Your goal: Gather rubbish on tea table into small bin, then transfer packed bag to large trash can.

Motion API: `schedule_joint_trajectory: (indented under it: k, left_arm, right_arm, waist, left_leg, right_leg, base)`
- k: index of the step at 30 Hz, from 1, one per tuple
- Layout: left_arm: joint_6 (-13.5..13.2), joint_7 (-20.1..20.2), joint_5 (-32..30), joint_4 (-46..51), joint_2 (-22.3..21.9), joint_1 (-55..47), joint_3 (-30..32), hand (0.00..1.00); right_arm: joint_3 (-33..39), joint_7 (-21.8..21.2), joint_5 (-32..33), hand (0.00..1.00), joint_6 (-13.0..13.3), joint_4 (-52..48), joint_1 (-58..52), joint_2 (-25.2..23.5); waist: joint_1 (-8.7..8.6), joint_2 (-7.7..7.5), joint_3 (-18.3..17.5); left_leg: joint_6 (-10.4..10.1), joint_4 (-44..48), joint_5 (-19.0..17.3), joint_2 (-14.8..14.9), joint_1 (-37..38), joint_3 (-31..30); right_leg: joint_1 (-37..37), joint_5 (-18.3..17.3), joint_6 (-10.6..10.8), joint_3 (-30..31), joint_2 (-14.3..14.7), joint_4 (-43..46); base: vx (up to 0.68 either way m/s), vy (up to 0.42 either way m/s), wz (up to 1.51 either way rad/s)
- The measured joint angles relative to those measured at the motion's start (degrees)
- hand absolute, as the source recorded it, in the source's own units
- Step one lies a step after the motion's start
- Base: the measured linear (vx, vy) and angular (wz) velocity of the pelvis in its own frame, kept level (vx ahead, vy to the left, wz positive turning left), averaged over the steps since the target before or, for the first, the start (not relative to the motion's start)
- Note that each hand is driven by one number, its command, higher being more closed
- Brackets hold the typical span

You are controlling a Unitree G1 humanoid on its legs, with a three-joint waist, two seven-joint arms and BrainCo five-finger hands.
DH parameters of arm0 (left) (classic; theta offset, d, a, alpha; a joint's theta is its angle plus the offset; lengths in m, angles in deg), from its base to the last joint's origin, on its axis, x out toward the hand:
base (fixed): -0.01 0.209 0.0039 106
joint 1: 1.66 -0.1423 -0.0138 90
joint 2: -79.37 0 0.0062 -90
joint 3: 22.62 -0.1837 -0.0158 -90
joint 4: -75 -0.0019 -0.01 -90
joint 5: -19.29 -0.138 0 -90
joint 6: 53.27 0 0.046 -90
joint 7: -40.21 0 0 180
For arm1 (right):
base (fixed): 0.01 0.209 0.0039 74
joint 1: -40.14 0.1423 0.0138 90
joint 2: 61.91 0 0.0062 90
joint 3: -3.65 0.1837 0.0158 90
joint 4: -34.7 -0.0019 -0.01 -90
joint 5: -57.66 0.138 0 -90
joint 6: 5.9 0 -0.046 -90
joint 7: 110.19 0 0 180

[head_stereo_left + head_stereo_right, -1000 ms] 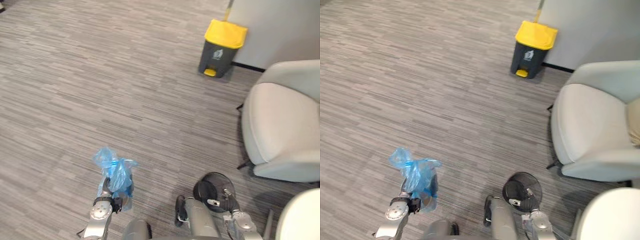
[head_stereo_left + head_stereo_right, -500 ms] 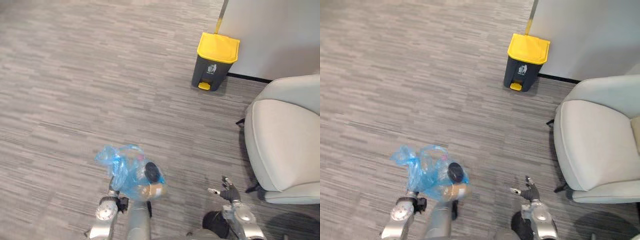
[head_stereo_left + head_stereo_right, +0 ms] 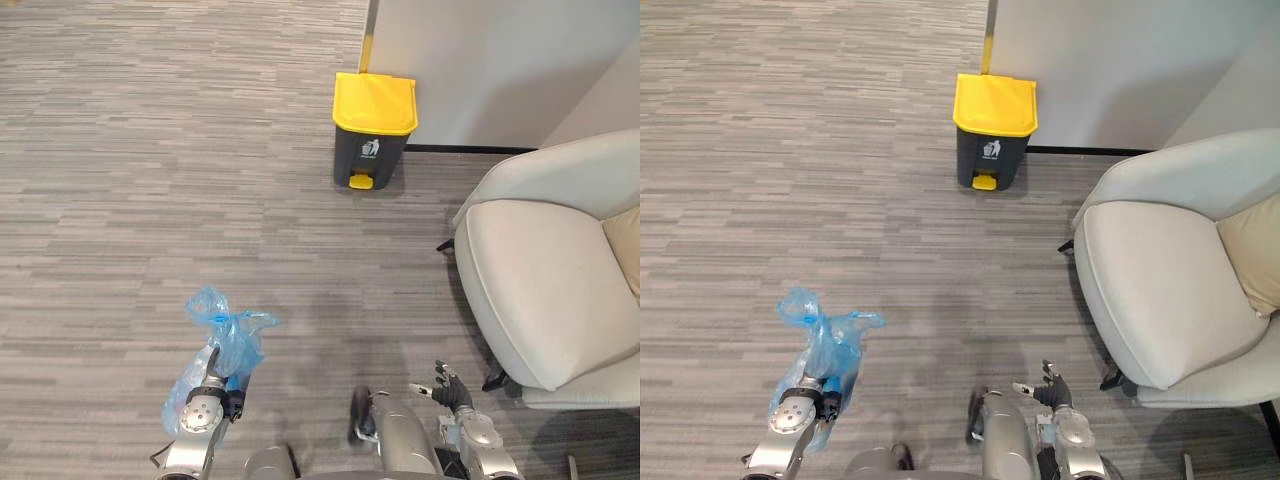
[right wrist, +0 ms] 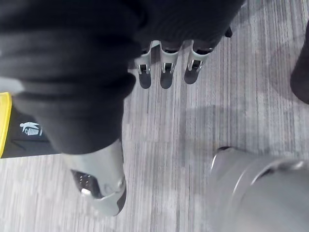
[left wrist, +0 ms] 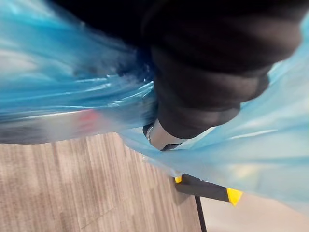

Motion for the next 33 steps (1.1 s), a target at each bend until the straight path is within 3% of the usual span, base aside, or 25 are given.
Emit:
schedule_joint_trajectory:
  k: [1,3,5,6,7,10,12,14,15,16,17,19,23,25,26,29,30,31,33]
  left_arm:
    - [0.0,0.1,0.0,-0.1,-0.2,0.0,0.2,1.00]
    - [0.0,0.2,0.0,-0.4,-0.5,0.6,0.2,1.00]
    - [0.0,0.4,-0.1,-1.5,-1.4,1.1,0.2,1.00]
    - [0.0,0.4,0.0,-1.4,-2.3,0.4,0.3,1.00]
    - [-0.3,0.6,0.0,-1.3,-3.3,-0.3,0.1,1.00]
    - [-0.5,0.7,0.0,-0.9,-4.5,-0.6,0.1,1.00]
    - [-0.6,0.6,0.0,-0.8,-4.7,-0.3,0.1,1.00]
    - [-0.6,0.7,0.0,-0.8,-4.9,-0.5,0.1,1.00]
    - [-0.7,0.7,0.1,-0.8,-5.1,-0.5,0.1,1.00]
    - [-0.7,0.6,0.1,-0.8,-5.5,-0.6,0.1,1.00]
    - [-0.6,0.4,0.1,-1.3,-5.7,-0.5,0.5,1.00]
    - [-0.5,0.5,0.1,-1.2,-5.0,-0.4,0.6,1.00]
    - [0.0,0.3,0.0,-1.2,-4.5,-1.9,0.6,1.00]
    - [0.1,0.2,0.0,-1.2,-2.9,-3.5,0.4,1.00]
    - [0.2,0.2,0.0,-1.2,-2.6,-3.6,0.3,1.00]
    - [0.1,-0.1,0.1,-1.1,-1.3,-3.5,0.3,1.00]
    - [0.1,-0.2,0.1,-1.0,-1.3,-3.1,0.3,1.00]
    - [0.1,-0.3,0.1,-1.1,-1.4,-2.9,0.3,1.00]
    - [0.1,-0.8,0.2,-2.0,-1.5,-2.0,0.3,1.00]
  right_arm:
    - [0.0,0.0,-0.2,0.00,-0.1,0.3,0.7,0.8]
    - [0.2,0.0,-0.4,0.00,-0.1,0.2,1.6,1.9]
    - [0.4,-0.1,-0.4,0.00,-0.2,0.2,1.4,2.1]
    - [0.3,-0.1,-0.4,0.00,-0.1,-0.1,0.7,1.8]
    - [0.2,0.0,-0.4,0.00,-0.1,-1.1,0.1,1.6]
    - [0.2,-0.1,-0.3,0.00,0.1,-1.9,0.8,1.3]
    - [0.4,0.0,-0.3,0.00,-0.1,-1.7,1.1,1.0]
    - [1.3,0.1,-0.3,0.00,-0.1,-1.6,0.6,0.4]
    - [1.6,0.1,-0.3,0.00,-0.1,-1.6,0.3,0.8]
    - [1.6,0.1,-0.3,0.00,-0.1,-1.6,0.1,1.4]
    - [1.4,0.2,-0.2,0.00,-0.3,-0.5,0.6,1.2]
    - [1.2,0.1,-0.3,0.00,-0.1,-0.6,0.5,0.9]
    - [1.2,0.0,-0.4,0.00,-0.1,-0.2,1.2,0.6]
    - [0.9,-0.1,-0.5,0.00,-0.1,-0.1,1.3,-0.3]
    - [0.9,-0.1,-0.5,0.00,-0.1,0.1,1.2,-0.5]
    - [0.1,-0.1,-0.6,0.00,-0.2,0.3,0.6,-0.6]
    - [0.1,-0.1,-0.7,0.00,-0.2,0.4,0.7,-0.5]
    - [0.0,-0.1,-1.0,0.00,-0.2,0.6,0.9,-0.5]
    - [0.0,-0.1,-1.0,0.00,-0.2,0.8,1.4,-0.4]
  waist:
    - [0.40,0.79,-0.4]
    - [-0.65,1.55,-0.5]
    - [-0.91,2.31,-0.4]
    - [-0.60,2.47,-0.3]
    - [0.32,2.68,-0.4]
    - [1.56,2.70,-0.5]
    - [2.60,2.63,-0.3]
    - [2.80,2.27,-0.1]
    - [2.78,3.00,-0.3]
    - [2.84,4.19,-0.6]
    - [3.11,4.27,-0.6]
    - [2.95,1.52,-1.1]
    - [2.99,1.06,-1.2]
    - [2.85,0.53,-1.3]
    - [2.68,0.47,-1.3]
    - [2.24,0.48,-1.3]
    - [1.80,0.64,-1.3]
    - [1.79,0.78,-1.2]
    - [1.10,1.56,-0.8]
  left_leg:
    - [-1.1,0.5,1.0,1.3,0.1,0.3]
    - [-2.0,2.3,2.5,1.6,0.4,0.3]
    - [-1.9,9.5,5.5,3.3,0.4,-0.4]
    - [-1.6,18.6,9.3,4.9,-0.6,-1.4]
    - [-0.8,28.9,7.9,6.4,-3.6,-1.8]
    - [1.8,38.5,3.8,7.2,-11.8,-2.0]
    - [3.5,33.4,2.3,5.8,-18.7,-3.2]
    - [2.8,22.5,3.0,3.0,-21.0,-3.6]
    - [0.8,11.6,6.0,1.0,-21.3,-5.9]
    - [-0.1,5.3,9.7,0.9,-20.6,-7.3]
    - [3.0,4.5,15.2,0.0,-20.0,-6.8]
    - [4.9,5.1,11.6,-4.6,-19.9,-5.3]
    - [6.7,7.0,7.0,-6.9,-18.3,-2.9]
    - [7.6,5.2,4.8,-8.2,-13.7,-1.6]
    - [7.8,4.8,4.2,-8.3,-12.4,-1.6]
    - [8.3,3.3,2.8,-7.6,-6.7,-1.6]
    - [7.8,2.3,2.5,-6.8,-5.0,-1.7]
    - [7.7,1.9,2.4,-6.2,-4.2,-1.7]
    - [6.7,0.6,2.3,-3.7,-1.2,-2.0]
  right_leg:
    - [-0.1,-1.5,-1.0,-0.1,0.8,1.1]
    - [0.6,-4.9,-1.4,-0.2,1.0,2.6]
    - [5.7,-6.3,-1.5,-0.5,2.4,0.2]
    - [11.4,-6.3,-1.5,0.4,3.7,-3.4]
    - [16.2,-6.5,-1.8,1.9,4.7,-6.6]
    - [21.1,-6.8,-1.8,4.8,5.1,-10.7]
    - [23.5,-7.3,-0.7,6.8,4.0,-12.4]
    - [25.6,-8.8,1.8,7.6,1.7,-12.5]
    - [26.6,-10.3,4.1,8.0,0.8,-12.4]
    - [26.7,-11.0,5.3,8.4,1.2,-12.4]
    - [27.5,-12.4,6.8,9.8,0.7,-12.1]
    - [27.4,-14.3,8.6,10.9,-3.9,-11.4]
    - [23.1,-14.9,9.9,15.7,-6.6,0.0]
    - [17.5,-11.3,14.7,17.5,-7.9,15.2]
    - [16.2,-10.9,14.5,17.6,-7.8,18.8]
    - [9.2,-14.2,8.9,13.8,-6.7,28.2]
    - [6.1,-15.5,7.1,11.7,-5.7,27.3]
    - [4.6,-15.6,6.9,10.8,-4.9,25.7]
    - [0.4,-13.6,5.7,7.5,-1.9,11.7]
  base:
    - [0.58,-0.152,-0.13]
    - [0.41,-0.127,-0.09]
    - [0.52,-0.134,-0.09]
    - [0.51,-0.088,-0.41]
    - [0.39,-0.021,-0.51]
    - [0.27,0.068,-0.55]
    - [0.26,0.166,-0.42]
    - [0.30,0.274,-0.18]
    - [0.33,0.364,-0.12]
    - [0.28,0.336,-0.23]
    - [0.34,0.368,-0.16]
    - [0.28,0.253,0.00]
    - [0.27,0.205,-0.14]
    - [0.37,0.136,-0.30]
    - [0.36,0.049,-0.14]
    - [0.39,-0.030,0.00]
    - [0.31,-0.093,0.08]
    - [0.40,-0.147,0.07]
    - [0.41,-0.177,0.07]
